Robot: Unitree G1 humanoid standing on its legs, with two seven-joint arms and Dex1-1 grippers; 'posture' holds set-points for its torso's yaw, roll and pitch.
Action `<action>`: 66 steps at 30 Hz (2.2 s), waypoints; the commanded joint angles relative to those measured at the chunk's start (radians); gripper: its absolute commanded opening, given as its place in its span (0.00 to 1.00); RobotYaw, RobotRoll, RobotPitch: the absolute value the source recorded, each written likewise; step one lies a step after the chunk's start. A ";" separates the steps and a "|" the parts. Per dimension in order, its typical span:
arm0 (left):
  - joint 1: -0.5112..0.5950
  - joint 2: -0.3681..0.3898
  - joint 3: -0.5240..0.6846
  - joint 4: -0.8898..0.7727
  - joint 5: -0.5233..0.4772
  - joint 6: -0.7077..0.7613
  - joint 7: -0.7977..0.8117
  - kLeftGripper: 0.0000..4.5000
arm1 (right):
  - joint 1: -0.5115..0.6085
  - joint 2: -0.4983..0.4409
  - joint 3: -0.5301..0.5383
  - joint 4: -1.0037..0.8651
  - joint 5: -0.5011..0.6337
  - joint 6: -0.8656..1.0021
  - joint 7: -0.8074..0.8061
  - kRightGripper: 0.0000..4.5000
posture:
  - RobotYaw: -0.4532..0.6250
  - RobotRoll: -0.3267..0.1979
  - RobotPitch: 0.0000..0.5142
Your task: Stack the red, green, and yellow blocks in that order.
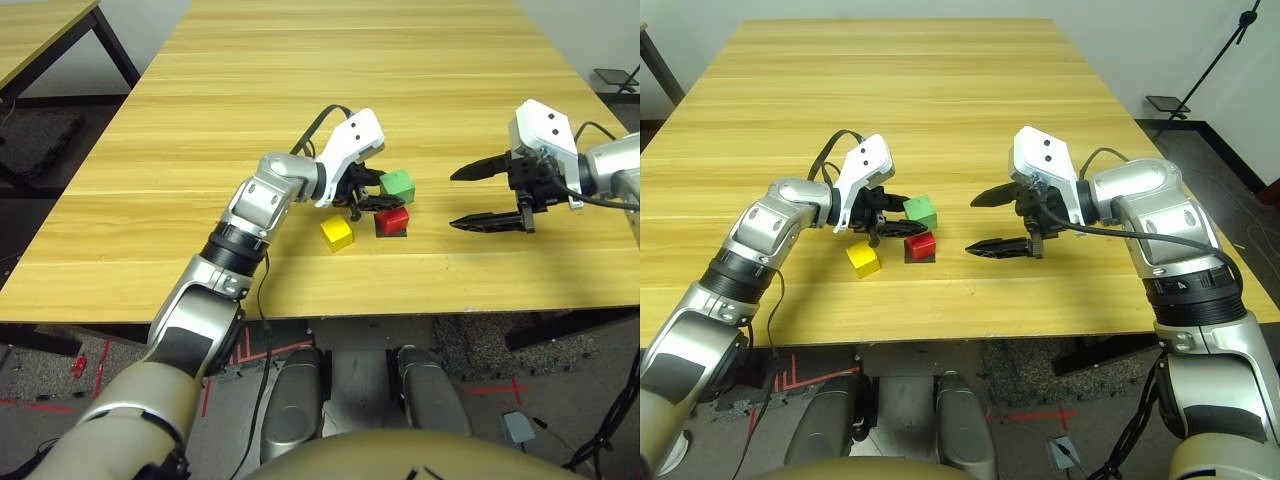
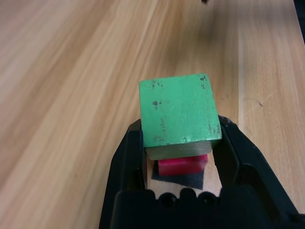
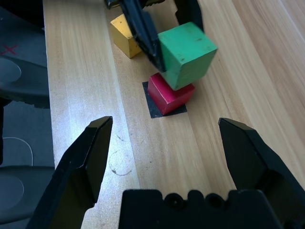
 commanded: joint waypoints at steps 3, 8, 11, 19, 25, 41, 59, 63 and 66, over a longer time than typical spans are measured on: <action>0.019 -0.009 -0.014 -0.024 0.006 0.008 0.010 0.46 | 0.013 -0.015 -0.008 -0.006 0.006 0.006 -0.007 1.00 | 0.47 0.54 0.18; 0.023 -0.020 -0.019 -0.021 0.006 0.006 0.013 0.46 | 0.018 -0.017 -0.008 -0.014 0.009 0.014 -0.010 1.00 | 0.47 0.54 0.19; 0.016 -0.027 -0.020 -0.020 0.007 0.008 0.015 0.46 | 0.023 -0.019 -0.009 -0.020 0.011 0.019 -0.013 1.00 | 0.46 0.54 0.20; 0.010 -0.034 -0.024 -0.012 0.010 0.003 0.014 0.46 | 0.031 -0.022 -0.015 -0.036 0.018 0.032 -0.023 1.00 | 0.45 0.55 0.20; 0.015 -0.029 -0.027 -0.014 0.014 0.005 0.009 0.46 | 0.034 -0.024 -0.015 -0.043 0.026 0.038 -0.033 1.00 | 0.45 0.55 0.21; 0.083 0.118 0.052 -0.478 -0.073 0.338 0.070 0.99 | -0.009 -0.003 0.000 0.014 0.015 0.014 -0.039 1.00 | 0.52 0.56 0.18; 0.333 0.272 0.044 -0.554 -0.047 0.307 0.216 0.99 | -0.062 0.024 0.017 0.046 0.004 0.010 -0.027 1.00 | 0.55 0.53 0.15; 0.354 0.268 0.008 -0.518 -0.031 0.261 0.211 0.99 | -0.055 0.017 0.012 0.031 0.008 0.023 -0.028 1.00 | 0.53 0.52 0.15; 0.364 0.267 -0.009 -0.498 -0.023 0.240 0.210 0.99 | -0.048 0.011 0.007 0.026 0.009 0.026 -0.029 1.00 | 0.53 0.52 0.16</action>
